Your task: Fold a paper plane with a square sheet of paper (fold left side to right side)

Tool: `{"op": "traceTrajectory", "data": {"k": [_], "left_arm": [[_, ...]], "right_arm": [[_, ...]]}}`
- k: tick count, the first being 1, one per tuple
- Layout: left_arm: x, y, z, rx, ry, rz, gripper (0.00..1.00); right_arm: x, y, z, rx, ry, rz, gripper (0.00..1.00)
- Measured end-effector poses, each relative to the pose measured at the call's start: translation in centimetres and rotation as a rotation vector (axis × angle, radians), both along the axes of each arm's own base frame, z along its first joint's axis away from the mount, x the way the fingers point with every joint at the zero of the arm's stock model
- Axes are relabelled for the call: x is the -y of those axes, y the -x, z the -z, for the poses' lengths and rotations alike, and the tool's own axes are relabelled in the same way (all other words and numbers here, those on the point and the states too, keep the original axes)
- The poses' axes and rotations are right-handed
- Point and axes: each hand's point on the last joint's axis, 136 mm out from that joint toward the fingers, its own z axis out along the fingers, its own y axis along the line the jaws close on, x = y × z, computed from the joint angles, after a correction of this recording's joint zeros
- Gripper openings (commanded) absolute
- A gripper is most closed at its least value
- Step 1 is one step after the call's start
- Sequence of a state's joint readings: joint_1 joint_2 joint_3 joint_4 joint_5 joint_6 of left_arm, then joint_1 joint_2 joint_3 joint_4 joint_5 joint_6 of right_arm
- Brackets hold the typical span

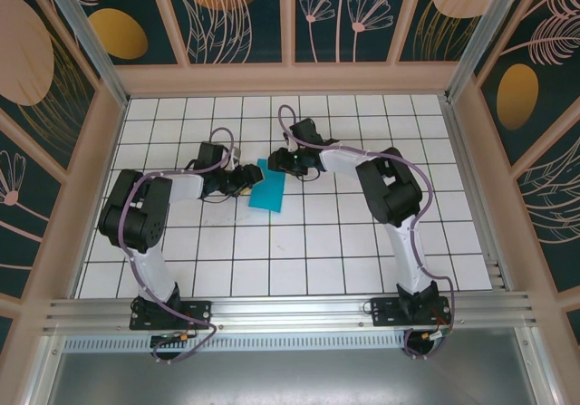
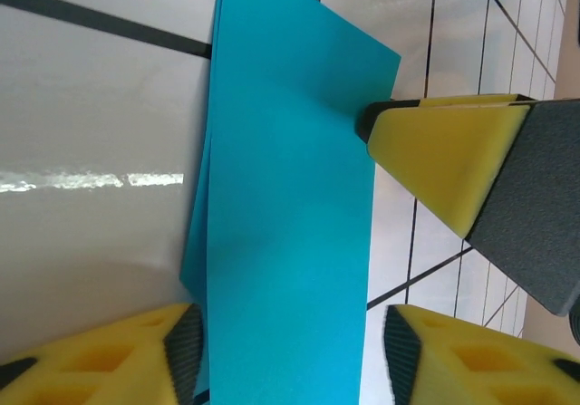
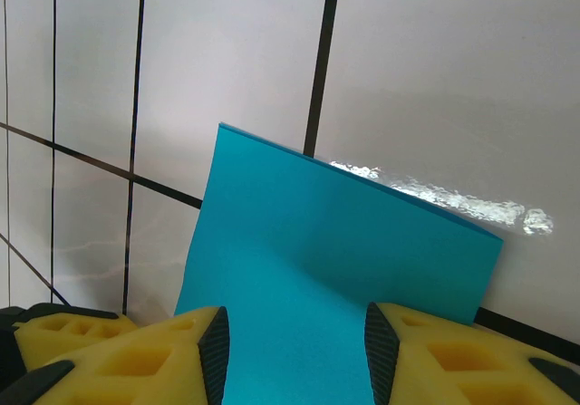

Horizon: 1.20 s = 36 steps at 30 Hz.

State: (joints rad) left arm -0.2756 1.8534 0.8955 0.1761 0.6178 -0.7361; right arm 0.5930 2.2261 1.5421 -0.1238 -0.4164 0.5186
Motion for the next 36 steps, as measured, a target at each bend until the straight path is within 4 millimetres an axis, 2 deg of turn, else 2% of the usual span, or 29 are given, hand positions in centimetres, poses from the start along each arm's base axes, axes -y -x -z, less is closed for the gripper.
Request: {"op": "traceTrajectory", "data": {"k": [6,10,12,14,17,21,25,27,29,31,34,36], "left_arm": [[0.0,0.0,0.1,-0.004,0.0,-0.003,0.33],[0.0,0.0,0.1,-0.004,-0.002,-0.006,0.16],[0.0,0.0,0.1,-0.004,-0.003,-0.005,0.11],[0.1,0.1,0.2,-0.009,-0.002,-0.008,0.08],[0.3,0.5,0.4,-0.021,-0.002,-0.011,0.06],[0.8,1.3,0.4,-0.036,-0.004,-0.012,0.04],[1.2,1.9,0.0,-0.046,0.009,-0.033,0.02],[1.3,2.2,-0.2,-0.053,0.022,-0.047,0.02],[1.5,2.4,-0.2,-0.06,0.031,-0.056,0.02],[1.7,2.6,-0.3,-0.07,0.036,-0.063,0.02],[2.0,2.7,-0.4,-0.078,0.044,-0.068,0.02],[2.0,2.7,-0.5,-0.078,0.048,-0.07,0.02]], "right_arm": [[0.0,0.0,0.0,0.008,0.003,-0.01,0.47],[-0.1,0.1,0.0,0.012,0.005,-0.015,0.48],[-0.1,0.1,0.0,0.016,0.007,-0.019,0.48],[-0.1,0.1,-0.1,0.028,0.01,-0.026,0.51],[0.3,0.7,-0.4,0.063,0.032,-0.043,0.61],[2.2,2.1,-2.2,0.143,0.078,-0.055,0.69],[4.8,5.2,-5.9,0.287,0.085,-0.092,0.74],[5.7,7.7,-7.9,0.383,0.081,-0.122,0.77],[5.7,10.5,-8.8,0.467,0.083,-0.167,0.81],[4.7,13.9,-8.7,0.55,0.108,-0.242,0.83],[2.6,18.0,-7.3,0.632,0.162,-0.361,0.87],[1.6,19.6,-6.5,0.685,0.202,-0.413,0.87]]}}
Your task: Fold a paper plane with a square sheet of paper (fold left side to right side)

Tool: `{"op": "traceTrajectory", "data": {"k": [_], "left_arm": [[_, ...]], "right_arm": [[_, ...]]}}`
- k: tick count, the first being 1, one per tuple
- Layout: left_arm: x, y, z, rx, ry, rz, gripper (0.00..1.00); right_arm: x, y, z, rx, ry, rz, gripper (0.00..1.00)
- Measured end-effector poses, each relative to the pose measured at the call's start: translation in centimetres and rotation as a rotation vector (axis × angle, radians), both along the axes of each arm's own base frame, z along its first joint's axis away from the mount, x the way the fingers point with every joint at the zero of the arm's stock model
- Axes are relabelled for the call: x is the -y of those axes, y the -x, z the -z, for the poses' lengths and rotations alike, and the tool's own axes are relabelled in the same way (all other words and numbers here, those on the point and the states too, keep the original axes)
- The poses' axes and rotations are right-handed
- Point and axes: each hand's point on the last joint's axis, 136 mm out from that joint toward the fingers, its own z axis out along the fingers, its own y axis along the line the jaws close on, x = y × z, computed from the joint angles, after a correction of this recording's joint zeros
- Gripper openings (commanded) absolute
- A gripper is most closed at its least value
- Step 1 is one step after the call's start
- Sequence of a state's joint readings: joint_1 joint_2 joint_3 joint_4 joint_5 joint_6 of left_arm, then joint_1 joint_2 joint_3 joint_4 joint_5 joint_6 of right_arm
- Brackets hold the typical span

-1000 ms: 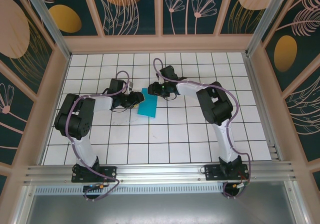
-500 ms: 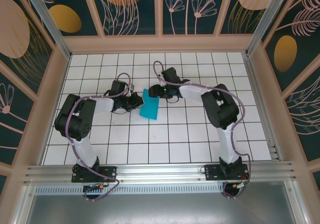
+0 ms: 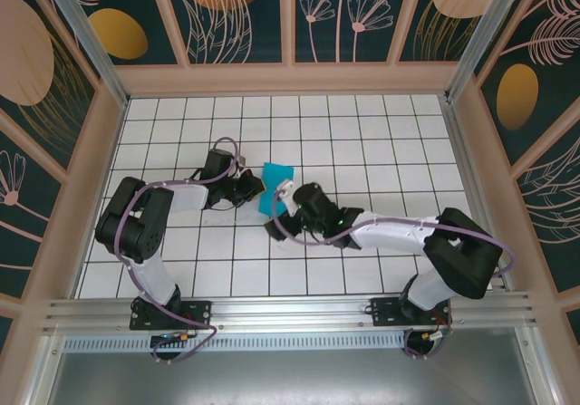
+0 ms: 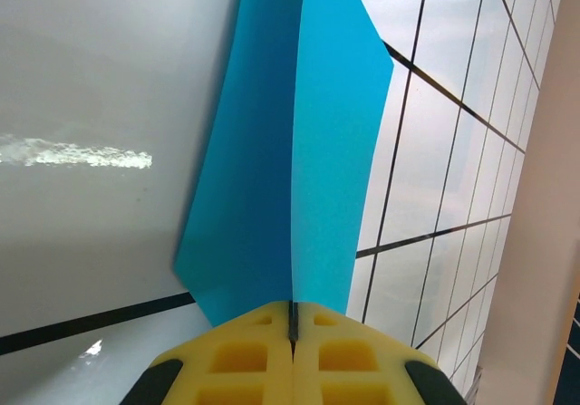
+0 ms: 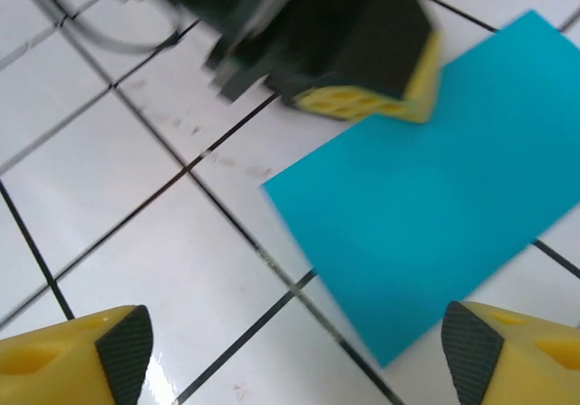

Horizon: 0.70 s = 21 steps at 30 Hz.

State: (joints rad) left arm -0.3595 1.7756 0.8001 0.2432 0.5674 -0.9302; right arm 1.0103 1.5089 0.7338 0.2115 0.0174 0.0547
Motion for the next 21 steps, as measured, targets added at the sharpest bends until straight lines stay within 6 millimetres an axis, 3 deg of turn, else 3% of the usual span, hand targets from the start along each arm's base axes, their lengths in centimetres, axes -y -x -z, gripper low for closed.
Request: {"op": "traceTrajectory", "data": {"k": [9,14,17,21], "left_arm": [[0.0,0.1,-0.1,-0.006,0.005,-0.007,0.03],[0.0,0.1,-0.1,-0.004,0.006,-0.007,0.03],[0.0,0.1,-0.1,-0.002,0.007,-0.007,0.03],[0.0,0.1,-0.1,-0.003,0.007,-0.006,0.03]], "right_arm": [[-2.7,-0.3,3.8,0.23,0.22,-0.038,0.89],[-3.7,-1.6,4.2,0.311,0.286,-0.035,0.88],[-4.2,-2.4,3.8,0.351,0.301,-0.024,0.83],[-4.5,-3.1,3.7,0.385,0.321,-0.017,0.68]]}}
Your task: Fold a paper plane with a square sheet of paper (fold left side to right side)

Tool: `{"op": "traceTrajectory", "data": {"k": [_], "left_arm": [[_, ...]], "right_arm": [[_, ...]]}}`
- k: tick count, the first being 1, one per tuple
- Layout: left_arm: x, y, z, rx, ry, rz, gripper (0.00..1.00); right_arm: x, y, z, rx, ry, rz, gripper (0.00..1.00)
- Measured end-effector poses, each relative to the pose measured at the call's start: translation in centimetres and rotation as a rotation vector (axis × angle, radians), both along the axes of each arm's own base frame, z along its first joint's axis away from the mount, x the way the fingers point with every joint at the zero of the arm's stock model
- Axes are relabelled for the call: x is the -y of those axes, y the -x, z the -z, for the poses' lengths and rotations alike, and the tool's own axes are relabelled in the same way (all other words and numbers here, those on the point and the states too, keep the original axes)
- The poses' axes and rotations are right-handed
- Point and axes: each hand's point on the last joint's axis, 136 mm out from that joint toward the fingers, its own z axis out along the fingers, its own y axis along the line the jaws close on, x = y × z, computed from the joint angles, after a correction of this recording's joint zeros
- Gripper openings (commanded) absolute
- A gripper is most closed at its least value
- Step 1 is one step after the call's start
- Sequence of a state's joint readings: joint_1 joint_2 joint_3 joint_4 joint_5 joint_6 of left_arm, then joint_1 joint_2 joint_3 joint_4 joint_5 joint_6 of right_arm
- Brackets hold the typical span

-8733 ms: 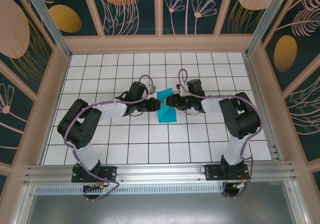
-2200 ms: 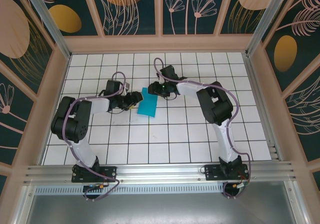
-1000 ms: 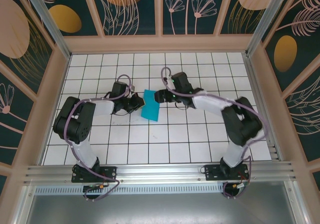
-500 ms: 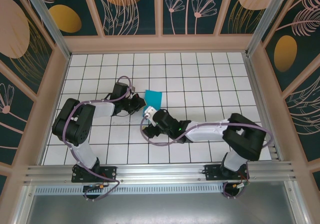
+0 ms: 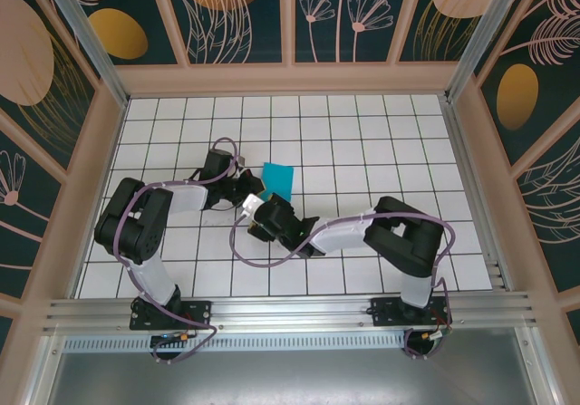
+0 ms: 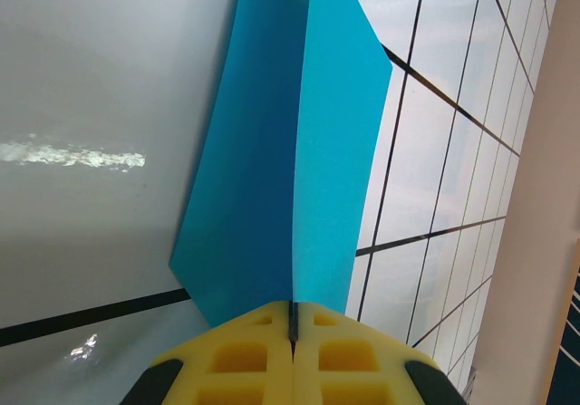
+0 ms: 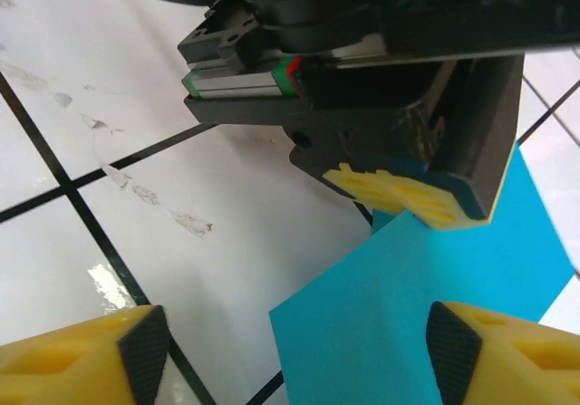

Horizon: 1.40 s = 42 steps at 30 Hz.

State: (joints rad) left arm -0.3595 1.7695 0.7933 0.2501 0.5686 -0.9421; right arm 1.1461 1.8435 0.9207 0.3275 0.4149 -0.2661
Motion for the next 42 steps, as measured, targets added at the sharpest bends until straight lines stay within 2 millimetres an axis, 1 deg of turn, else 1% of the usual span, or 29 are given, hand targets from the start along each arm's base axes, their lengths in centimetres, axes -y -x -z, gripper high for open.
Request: {"op": "traceTrajectory", "data": {"k": [1,2,4,6,12,13,17,18,20,21,23,26,28,31,33,36,38,40,42], "left_arm": [[0.0,0.0,0.0,0.0,0.0,0.0,0.03],[0.0,0.0,0.0,0.0,0.0,0.0,0.03],[0.0,0.0,0.0,0.0,0.0,0.0,0.03],[0.0,0.0,0.0,-0.001,0.0,0.0,0.04],[0.0,0.0,0.0,-0.001,-0.001,0.001,0.07],[0.0,0.1,0.1,0.0,-0.004,0.003,0.08],[-0.2,0.4,0.4,-0.01,-0.017,0.012,0.15],[-0.2,0.5,0.5,-0.013,-0.023,0.017,0.21],[-0.3,0.6,0.5,-0.014,-0.041,0.027,0.35],[-0.4,0.5,0.4,-0.01,-0.053,0.034,0.39],[-0.8,0.4,-0.3,0.005,-0.07,0.037,0.46],[-2.1,-0.1,-2.2,0.047,-0.083,0.025,0.53],[-3.1,-0.6,-3.4,0.077,-0.094,0.014,0.52],[-4.1,-1.5,-4.4,0.103,-0.11,0.012,0.41],[-4.1,-2.1,-5.0,0.117,-0.107,0.023,0.35],[-2.9,-3.5,-5.9,0.134,-0.084,0.06,0.31],[-1.7,-4.7,-6.0,0.145,-0.075,0.085,0.3],[-0.4,-5.6,-5.5,0.142,-0.067,0.115,0.29],[1.1,-6.2,-4.7,0.133,-0.063,0.151,0.29]], "right_arm": [[0.0,-0.2,-0.1,0.007,0.005,0.0,0.62],[-0.1,-0.3,-0.2,0.011,0.004,0.002,0.58],[-0.1,-0.7,-0.5,0.018,0.001,0.006,0.49],[-0.2,-1.0,-0.9,0.026,-0.002,0.007,0.35],[-0.1,-1.7,-1.1,0.024,-0.008,0.016,0.04],[0.0,-1.7,-1.1,0.023,-0.006,0.014,0.0],[0.0,-1.6,-0.8,0.009,0.003,0.0,0.0],[0.0,-1.6,-0.7,0.006,0.005,-0.002,0.0],[0.0,-1.4,-0.6,-0.005,0.004,-0.011,0.0],[0.0,-1.4,-0.5,-0.011,0.002,-0.013,0.0],[0.1,-1.4,-0.5,-0.021,-0.002,-0.012,0.0],[0.4,-1.3,-0.4,-0.036,-0.01,-0.012,0.0],[0.6,-1.2,-0.3,-0.044,-0.009,-0.013,0.0],[0.6,-1.1,-0.3,-0.054,-0.016,-0.013,0.0],[0.5,-1.0,-0.2,-0.062,-0.023,-0.013,0.0],[0.5,-1.0,-0.2,-0.069,-0.029,-0.012,0.0],[0.5,-1.0,-0.2,-0.071,-0.031,-0.011,0.0],[0.5,-1.0,-0.2,-0.073,-0.034,-0.007,0.0],[0.5,-1.1,-0.2,-0.078,-0.039,-0.002,0.0]]}}
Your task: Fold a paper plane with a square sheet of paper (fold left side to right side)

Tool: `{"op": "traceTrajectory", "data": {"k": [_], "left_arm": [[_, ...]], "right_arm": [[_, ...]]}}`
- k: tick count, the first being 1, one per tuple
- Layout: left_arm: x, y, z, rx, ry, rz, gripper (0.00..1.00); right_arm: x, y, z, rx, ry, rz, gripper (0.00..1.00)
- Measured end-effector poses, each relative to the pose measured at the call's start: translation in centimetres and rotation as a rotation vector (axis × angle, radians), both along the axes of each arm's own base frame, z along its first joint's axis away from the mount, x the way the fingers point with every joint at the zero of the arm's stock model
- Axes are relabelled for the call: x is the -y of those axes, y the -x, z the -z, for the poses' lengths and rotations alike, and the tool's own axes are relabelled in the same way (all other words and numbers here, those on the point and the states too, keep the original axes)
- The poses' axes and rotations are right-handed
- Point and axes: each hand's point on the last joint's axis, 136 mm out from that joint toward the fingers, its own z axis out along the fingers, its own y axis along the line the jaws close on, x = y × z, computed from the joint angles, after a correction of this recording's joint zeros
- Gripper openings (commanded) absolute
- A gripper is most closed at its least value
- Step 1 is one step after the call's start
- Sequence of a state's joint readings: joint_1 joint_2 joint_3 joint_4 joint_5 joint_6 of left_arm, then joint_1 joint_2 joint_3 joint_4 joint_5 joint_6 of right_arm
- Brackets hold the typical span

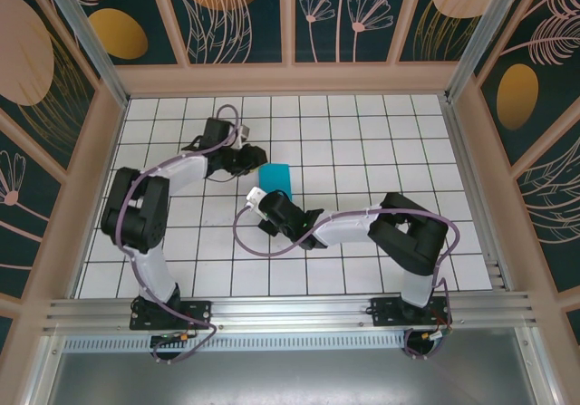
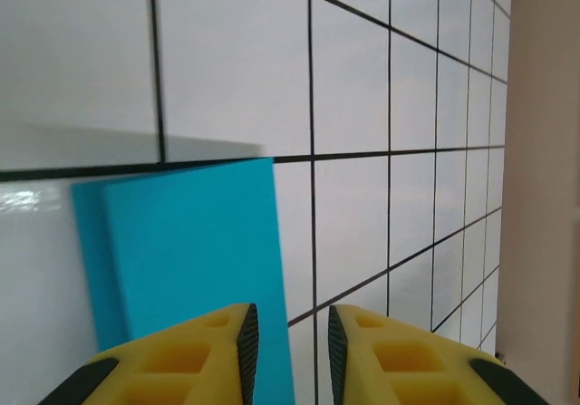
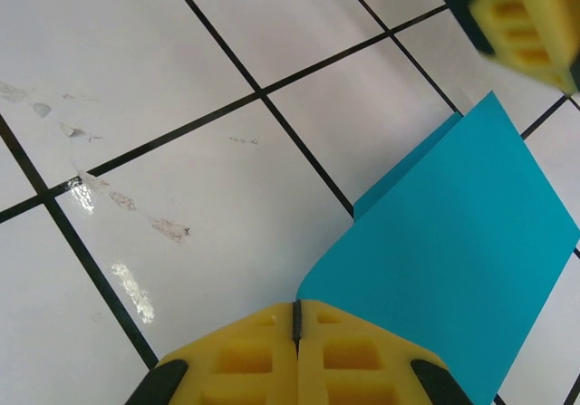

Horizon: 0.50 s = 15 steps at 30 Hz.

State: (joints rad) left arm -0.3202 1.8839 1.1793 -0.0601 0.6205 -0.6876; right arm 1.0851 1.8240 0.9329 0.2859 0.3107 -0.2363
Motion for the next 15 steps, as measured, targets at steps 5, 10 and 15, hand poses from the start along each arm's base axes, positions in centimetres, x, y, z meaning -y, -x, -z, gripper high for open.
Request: {"op": "traceTrajectory", "data": {"k": [5,10,15], "left_arm": [[2.4,-0.2,3.3,-0.053,-0.025,0.054,0.27],[2.6,0.2,6.2,-0.108,-0.06,0.072,0.27],[2.4,0.3,6.9,-0.117,-0.077,0.081,0.26]], "right_arm": [[0.0,0.0,0.1,-0.017,-0.011,0.003,0.0],[0.1,-0.1,0.2,-0.041,-0.026,0.005,0.0],[0.2,-0.4,0.4,-0.082,-0.054,0.002,0.0]]}}
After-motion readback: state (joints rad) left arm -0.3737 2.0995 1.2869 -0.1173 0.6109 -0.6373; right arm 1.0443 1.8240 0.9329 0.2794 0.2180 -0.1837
